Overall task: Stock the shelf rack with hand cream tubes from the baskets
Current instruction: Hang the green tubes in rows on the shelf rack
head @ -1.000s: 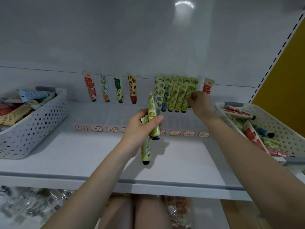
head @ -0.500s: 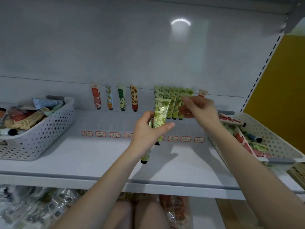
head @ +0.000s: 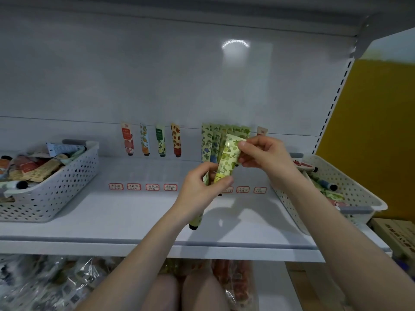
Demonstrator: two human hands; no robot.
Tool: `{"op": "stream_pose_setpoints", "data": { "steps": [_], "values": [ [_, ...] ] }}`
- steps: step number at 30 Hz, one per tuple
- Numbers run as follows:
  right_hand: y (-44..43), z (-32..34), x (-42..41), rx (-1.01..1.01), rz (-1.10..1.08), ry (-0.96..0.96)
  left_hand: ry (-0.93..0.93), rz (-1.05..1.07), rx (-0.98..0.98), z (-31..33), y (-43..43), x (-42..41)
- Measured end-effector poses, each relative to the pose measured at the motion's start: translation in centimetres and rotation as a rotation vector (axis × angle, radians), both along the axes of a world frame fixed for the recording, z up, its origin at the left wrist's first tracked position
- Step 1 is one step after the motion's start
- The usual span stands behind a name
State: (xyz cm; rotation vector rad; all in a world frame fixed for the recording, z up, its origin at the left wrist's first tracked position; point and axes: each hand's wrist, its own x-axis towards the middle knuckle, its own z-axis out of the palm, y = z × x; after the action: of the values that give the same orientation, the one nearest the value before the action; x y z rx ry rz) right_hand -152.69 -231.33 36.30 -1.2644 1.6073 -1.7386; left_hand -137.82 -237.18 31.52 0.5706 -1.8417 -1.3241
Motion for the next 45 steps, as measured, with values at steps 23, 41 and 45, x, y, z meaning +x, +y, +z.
{"op": "stream_pose_setpoints", "data": {
  "steps": [23, 41, 45],
  "values": [
    [-6.8, -2.3, -10.9, 0.312, -0.433, 0.366, 0.106, 0.215, 0.331, -3.0, -4.1, -1.8],
    [-10.3, -4.8, -11.1, 0.438, -0.429, 0.545, 0.208, 0.13, 0.325, -2.9, -5.3, -2.6],
    [-10.3, -4.7, -11.3, 0.43, -0.422, 0.567, 0.215, 0.131, 0.296, -3.1, -5.2, -2.7]
  ]
}}
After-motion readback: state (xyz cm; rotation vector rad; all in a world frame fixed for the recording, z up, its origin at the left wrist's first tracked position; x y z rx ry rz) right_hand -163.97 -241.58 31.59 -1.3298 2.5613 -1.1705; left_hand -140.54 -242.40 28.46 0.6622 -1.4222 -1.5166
